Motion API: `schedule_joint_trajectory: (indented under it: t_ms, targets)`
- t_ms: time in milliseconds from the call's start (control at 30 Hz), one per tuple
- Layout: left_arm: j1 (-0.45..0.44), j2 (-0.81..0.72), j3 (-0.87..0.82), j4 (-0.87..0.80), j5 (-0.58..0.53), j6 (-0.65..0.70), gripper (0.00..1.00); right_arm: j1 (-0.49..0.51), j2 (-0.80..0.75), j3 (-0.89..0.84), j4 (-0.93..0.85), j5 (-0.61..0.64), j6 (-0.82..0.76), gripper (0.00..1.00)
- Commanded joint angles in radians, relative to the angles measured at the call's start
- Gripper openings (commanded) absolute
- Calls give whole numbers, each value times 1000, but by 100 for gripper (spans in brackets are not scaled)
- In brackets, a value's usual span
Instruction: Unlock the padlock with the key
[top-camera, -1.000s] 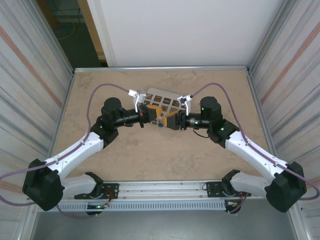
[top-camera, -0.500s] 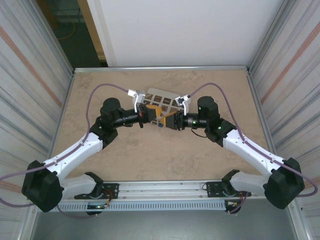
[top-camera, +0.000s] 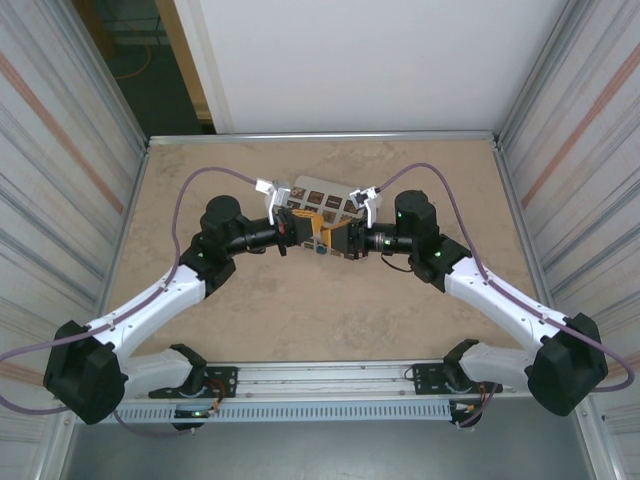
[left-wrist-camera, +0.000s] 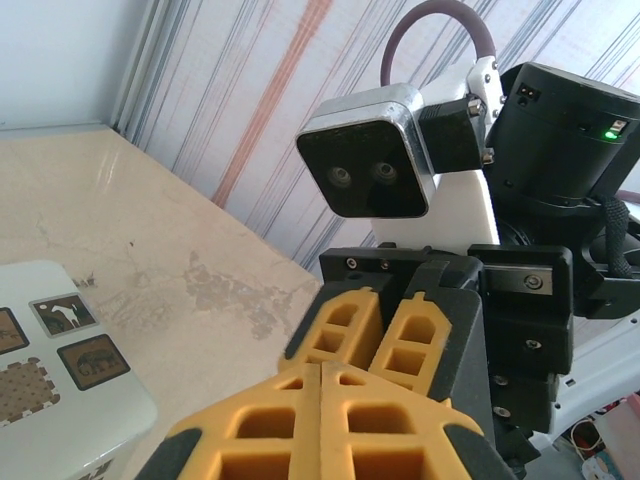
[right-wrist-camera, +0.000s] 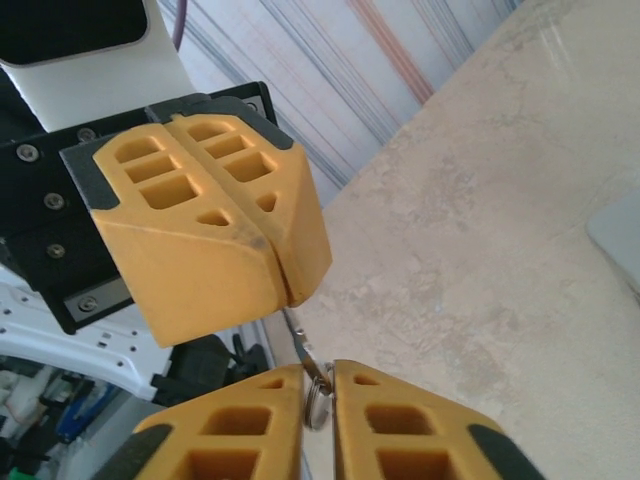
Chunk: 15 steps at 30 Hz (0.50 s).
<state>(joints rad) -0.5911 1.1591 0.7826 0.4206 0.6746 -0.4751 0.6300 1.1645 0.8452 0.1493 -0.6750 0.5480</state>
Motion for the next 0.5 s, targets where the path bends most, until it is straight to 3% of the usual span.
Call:
schedule_joint_trajectory:
  t_ms: [0,133,467]
  targets:
    - [-7,-34,-14,29,-2,4,0,9,-1,36,4,10,1,7]
    - [-7,-50,-28,37,-26,0,0,10,-19,34,-47,30,-28,1]
    - [-6,-79,-51,31,-58,-2,0,1,-75,24,-121,65,-85,0]
